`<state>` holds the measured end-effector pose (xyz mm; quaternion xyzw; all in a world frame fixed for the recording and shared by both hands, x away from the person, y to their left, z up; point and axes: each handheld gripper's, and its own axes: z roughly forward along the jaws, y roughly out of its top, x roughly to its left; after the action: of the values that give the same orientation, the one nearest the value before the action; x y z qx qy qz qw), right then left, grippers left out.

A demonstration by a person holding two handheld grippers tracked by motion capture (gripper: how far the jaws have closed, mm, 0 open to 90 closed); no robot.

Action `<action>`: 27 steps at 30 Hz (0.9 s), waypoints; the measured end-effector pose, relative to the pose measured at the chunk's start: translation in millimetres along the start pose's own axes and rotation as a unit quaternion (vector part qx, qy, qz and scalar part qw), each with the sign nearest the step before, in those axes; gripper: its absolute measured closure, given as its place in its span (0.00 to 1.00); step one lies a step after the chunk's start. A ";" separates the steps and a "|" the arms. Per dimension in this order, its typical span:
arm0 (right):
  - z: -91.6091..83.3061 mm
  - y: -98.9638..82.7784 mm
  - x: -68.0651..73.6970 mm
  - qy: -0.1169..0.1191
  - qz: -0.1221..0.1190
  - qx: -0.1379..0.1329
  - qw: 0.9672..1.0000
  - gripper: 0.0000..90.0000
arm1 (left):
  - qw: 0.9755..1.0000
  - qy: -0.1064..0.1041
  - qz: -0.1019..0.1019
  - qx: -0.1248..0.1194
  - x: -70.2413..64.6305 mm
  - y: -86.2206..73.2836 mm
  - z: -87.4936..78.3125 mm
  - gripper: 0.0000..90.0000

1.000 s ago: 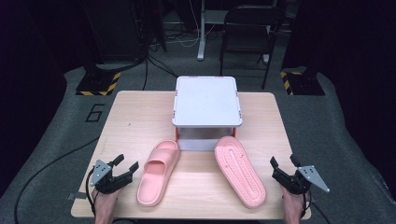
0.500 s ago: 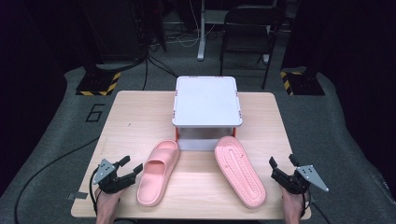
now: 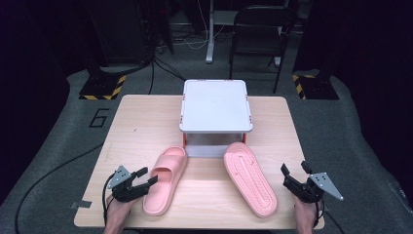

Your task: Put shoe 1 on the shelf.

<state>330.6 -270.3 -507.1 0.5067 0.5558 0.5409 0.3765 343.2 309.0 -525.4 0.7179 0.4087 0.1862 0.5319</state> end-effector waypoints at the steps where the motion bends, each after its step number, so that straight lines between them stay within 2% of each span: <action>1: -0.1 0.0 0.7 0.000 -0.001 0.001 1.000 0.20 | 1.000 0.000 0.000 -0.001 0.2 0.1 0.3 0.46; 5: -0.4 0.5 1.1 0.000 -0.004 0.002 1.000 0.21 | 1.000 0.002 -0.002 0.006 0.0 0.2 1.8 0.56; 8: -0.6 0.8 0.6 -0.001 -0.005 -0.002 1.000 0.21 | 1.000 0.004 -0.006 0.019 0.7 2.1 4.4 0.59; 11: -0.1 0.7 0.6 -0.002 -0.007 0.001 1.000 0.21 | 1.000 0.009 -0.015 0.021 2.1 3.4 7.6 0.69; 12: 0.5 0.7 0.7 -0.001 -0.012 0.002 1.000 0.21 | 1.000 0.019 -0.022 0.013 1.7 3.4 10.6 0.72; 15: 1.0 1.7 1.4 -0.001 -0.017 0.005 1.000 0.21 | 0.999 0.021 -0.024 0.018 2.7 4.2 11.2 0.77; 17: 1.9 4.4 1.0 0.014 -0.018 0.015 1.000 0.24 | 0.999 0.021 -0.026 0.029 3.2 5.1 11.9 0.78; 20: 2.7 8.1 2.0 0.030 -0.010 0.023 0.999 0.24 | 0.999 0.029 -0.025 0.024 2.3 4.8 12.9 0.78; 22: 3.8 14.1 4.2 0.042 -0.012 0.022 0.999 0.24 | 0.999 0.028 -0.025 0.029 2.8 5.3 12.4 0.80; 23: 5.2 23.8 7.9 0.056 -0.016 0.023 0.998 0.24 | 0.999 0.029 -0.024 0.029 2.8 5.3 12.4 0.82; 25: 8.3 35.4 13.6 0.071 -0.022 0.024 0.997 0.24 | 0.999 0.038 -0.010 0.028 0.6 5.5 12.4 0.84; 27: 11.0 41.5 16.9 0.079 -0.025 0.023 0.996 0.25 | 0.999 0.044 -0.005 0.022 -0.6 5.2 13.5 0.85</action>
<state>344.2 -255.6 -465.6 0.4565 0.6086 0.5569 0.3333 354.3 299.7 -525.5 0.7183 0.4398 0.2061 0.4982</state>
